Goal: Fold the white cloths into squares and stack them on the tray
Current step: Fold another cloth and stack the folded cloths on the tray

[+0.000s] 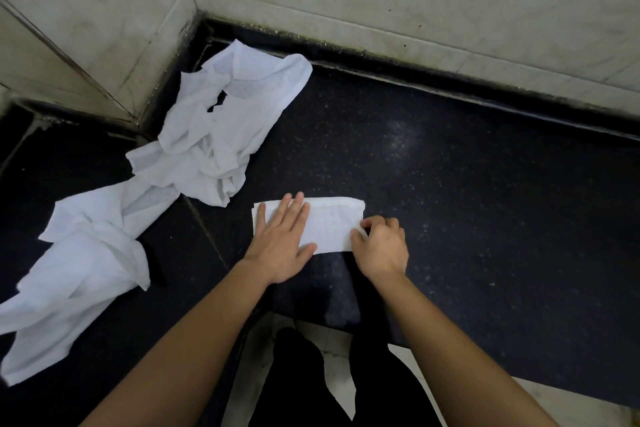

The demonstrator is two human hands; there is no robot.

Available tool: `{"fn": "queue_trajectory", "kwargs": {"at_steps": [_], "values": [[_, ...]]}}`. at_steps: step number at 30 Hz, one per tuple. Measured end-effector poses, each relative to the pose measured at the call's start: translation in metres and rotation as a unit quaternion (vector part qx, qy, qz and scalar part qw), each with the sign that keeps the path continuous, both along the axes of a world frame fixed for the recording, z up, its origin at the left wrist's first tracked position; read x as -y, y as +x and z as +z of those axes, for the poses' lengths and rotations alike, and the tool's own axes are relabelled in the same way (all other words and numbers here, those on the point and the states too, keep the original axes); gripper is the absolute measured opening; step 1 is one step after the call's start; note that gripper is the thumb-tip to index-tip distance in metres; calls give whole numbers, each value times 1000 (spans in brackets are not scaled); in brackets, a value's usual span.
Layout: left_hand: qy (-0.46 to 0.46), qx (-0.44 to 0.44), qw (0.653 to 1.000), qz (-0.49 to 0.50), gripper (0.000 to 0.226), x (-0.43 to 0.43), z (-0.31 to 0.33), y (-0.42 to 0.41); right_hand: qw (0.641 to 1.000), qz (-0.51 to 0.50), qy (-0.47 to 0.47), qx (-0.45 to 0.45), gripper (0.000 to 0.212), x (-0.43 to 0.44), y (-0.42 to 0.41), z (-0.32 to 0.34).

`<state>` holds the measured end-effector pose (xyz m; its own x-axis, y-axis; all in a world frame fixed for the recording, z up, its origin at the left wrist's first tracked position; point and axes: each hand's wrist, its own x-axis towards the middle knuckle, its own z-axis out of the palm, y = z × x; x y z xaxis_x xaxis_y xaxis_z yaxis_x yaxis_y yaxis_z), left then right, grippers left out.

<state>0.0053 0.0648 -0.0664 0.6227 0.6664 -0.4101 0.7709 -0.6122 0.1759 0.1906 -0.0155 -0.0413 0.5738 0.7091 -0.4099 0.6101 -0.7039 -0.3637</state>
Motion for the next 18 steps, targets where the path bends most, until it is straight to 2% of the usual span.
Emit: {"fn": "queue_trajectory", "kwargs": {"at_steps": [2, 5, 7, 9, 11, 13, 15, 16, 18], "values": [[-24, -32, 999, -19, 84, -9, 6, 2, 998, -40, -5, -53, 27, -7, 2, 5], [-23, -38, 999, -26, 89, -12, 5, -2, 979, -118, -1, -166, 34, -14, 6, 7], [-16, -30, 999, -29, 90, -12, 5, -1, 927, -222, 30, -300, 37, -20, 10, 9], [-15, -27, 999, -31, 90, -12, 6, 0, 863, -282, 50, -417, 30, -24, 13, 15], [-13, -17, 999, -31, 90, -12, 8, -3, 824, -290, 59, -484, 20, -26, 14, 21], [2, 38, 999, -9, 84, -11, 7, -10, 800, -289, 86, -518, 21, -27, 12, 23], [30, 159, 983, 82, 71, -7, 9, -20, 790, -286, 115, -531, 24, -31, 6, 20], [46, 211, 964, 157, 64, -5, 10, -25, 789, -281, 122, -533, 24, -34, 1, 20], [27, 276, 894, 352, 52, -2, 15, -36, 798, -262, 132, -526, 22, -42, -13, 21]]}}
